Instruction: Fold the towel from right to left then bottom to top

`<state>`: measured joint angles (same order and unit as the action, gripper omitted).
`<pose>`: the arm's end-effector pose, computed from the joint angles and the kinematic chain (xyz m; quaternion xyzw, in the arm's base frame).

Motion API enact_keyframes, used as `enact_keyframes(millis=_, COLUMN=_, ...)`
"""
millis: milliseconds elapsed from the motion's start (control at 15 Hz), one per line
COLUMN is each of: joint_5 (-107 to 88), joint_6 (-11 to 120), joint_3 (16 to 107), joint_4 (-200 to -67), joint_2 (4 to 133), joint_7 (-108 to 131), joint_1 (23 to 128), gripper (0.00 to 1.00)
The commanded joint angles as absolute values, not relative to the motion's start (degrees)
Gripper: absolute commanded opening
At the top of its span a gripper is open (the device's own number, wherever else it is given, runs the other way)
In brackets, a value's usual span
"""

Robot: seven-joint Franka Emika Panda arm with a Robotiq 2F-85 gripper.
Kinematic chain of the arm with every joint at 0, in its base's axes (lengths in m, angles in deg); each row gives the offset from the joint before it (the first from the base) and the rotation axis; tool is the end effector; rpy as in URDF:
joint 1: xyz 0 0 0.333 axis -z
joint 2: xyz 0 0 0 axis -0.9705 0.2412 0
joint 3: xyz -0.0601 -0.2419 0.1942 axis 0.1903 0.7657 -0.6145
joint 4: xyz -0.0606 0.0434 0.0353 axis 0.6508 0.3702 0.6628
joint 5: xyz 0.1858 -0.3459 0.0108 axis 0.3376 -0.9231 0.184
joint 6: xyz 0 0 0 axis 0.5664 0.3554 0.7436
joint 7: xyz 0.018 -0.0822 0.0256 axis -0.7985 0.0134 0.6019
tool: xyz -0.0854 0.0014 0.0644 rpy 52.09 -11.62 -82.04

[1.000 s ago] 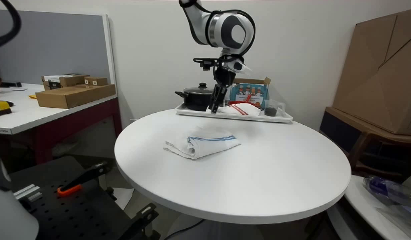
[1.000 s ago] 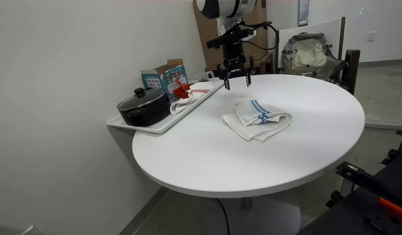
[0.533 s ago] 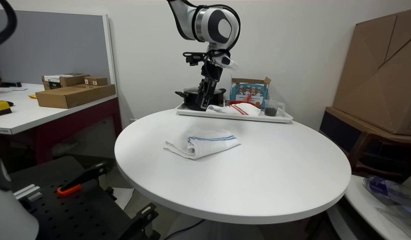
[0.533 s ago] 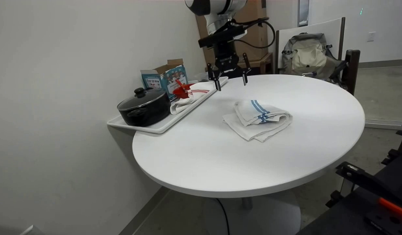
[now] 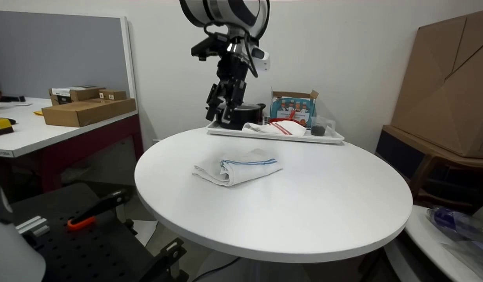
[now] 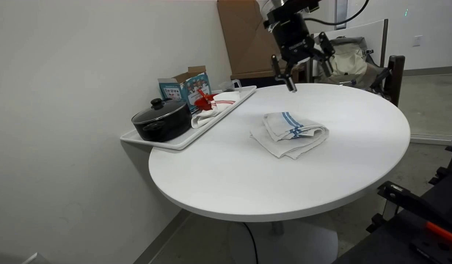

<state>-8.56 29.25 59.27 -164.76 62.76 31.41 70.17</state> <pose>0.5047 0.0308 0.2838 0.9612 -0.1689 -0.2066 0.0696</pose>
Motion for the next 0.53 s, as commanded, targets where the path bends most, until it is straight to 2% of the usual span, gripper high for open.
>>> enact_keyframes(millis=0, joint_5=-17.8, joint_6=36.6, joint_3=59.3, joint_4=-179.1, joint_2=48.5, joint_7=34.9, joint_1=70.9, gripper=1.0)
enact_keyframes(millis=200, joint_5=-21.9, joint_6=44.5, joint_3=57.8, joint_4=-188.7, joint_2=39.2, joint_7=37.2, joint_1=72.5, gripper=1.0)
enact_keyframes(millis=267, joint_5=-19.1, joint_6=39.6, joint_3=57.4, joint_4=-180.5, joint_2=47.6, joint_7=35.0, joint_1=73.1, gripper=1.0)
enact_keyframes(millis=467, joint_5=-19.3, joint_6=40.1, joint_3=56.6, joint_4=-182.5, joint_2=45.2, joint_7=35.1, joint_1=73.8, gripper=1.0)
